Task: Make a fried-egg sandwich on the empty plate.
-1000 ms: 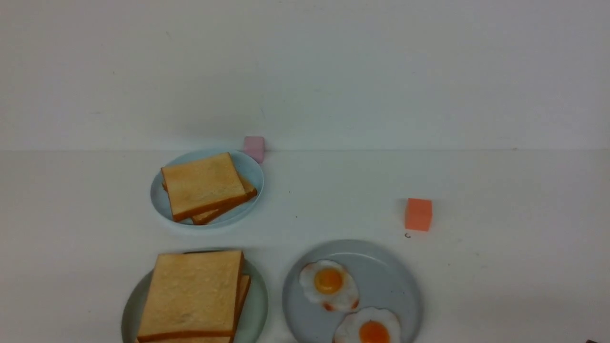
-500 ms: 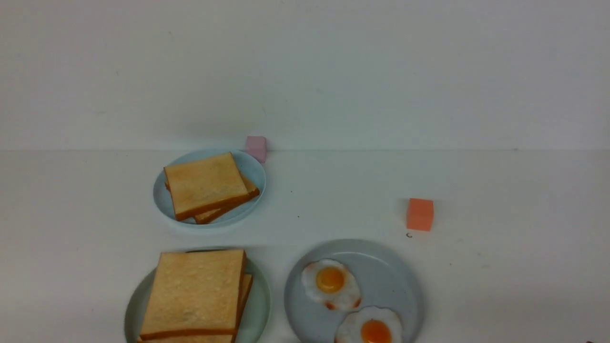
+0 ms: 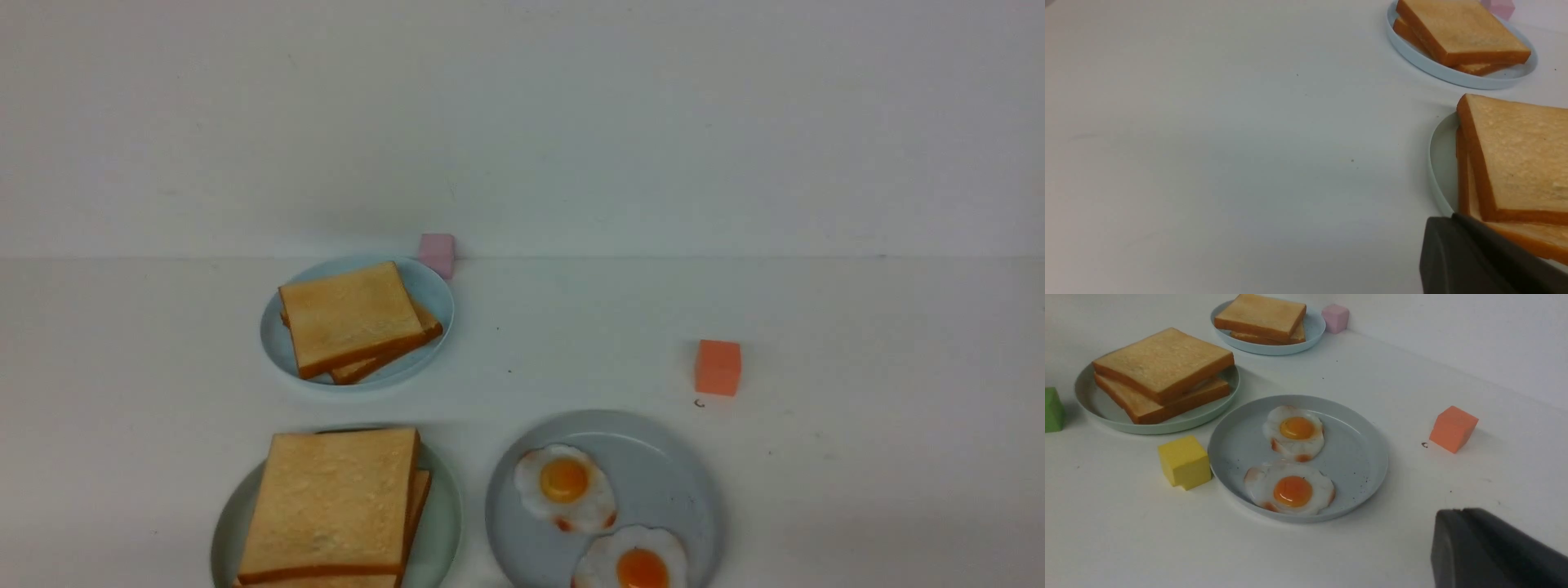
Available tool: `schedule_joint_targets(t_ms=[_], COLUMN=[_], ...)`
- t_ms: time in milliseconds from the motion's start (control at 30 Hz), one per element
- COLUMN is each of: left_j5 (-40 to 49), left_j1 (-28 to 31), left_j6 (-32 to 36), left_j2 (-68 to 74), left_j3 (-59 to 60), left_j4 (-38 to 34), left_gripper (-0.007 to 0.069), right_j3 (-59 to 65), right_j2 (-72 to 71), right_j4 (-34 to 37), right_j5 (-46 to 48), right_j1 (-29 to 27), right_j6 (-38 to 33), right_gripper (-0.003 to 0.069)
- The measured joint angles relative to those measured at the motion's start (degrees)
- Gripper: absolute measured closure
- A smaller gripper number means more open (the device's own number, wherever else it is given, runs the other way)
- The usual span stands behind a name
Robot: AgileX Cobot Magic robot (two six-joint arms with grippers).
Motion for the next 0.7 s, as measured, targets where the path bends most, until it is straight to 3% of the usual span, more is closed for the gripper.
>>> schedule_joint_targets(t_ms=[333,567,700], left_j5=[-0.05,-0.16,-0.23], left_j1=[0.00,0.00,0.00], left_j6=[0.00,0.00,0.00], left_j2=[0.00,0.00,0.00], left_j3=[0.00,0.00,0.00], left_j4=[-0.05,-0.05,-0.05], left_gripper=[0.0610,0.0607,0.0606], right_j3=[0.14,1.35,6.58], right_j2=[-1.69,-1.98,-4.30], right_j4=[1.71,1.70,2.58], right_j5=[0.15,-0.34,-0.40], right_j1=[-8.39,-10.54,-17.44], right_j6=[0.00,0.00,0.00], right_gripper=[0.0599,0.0590,0.0589])
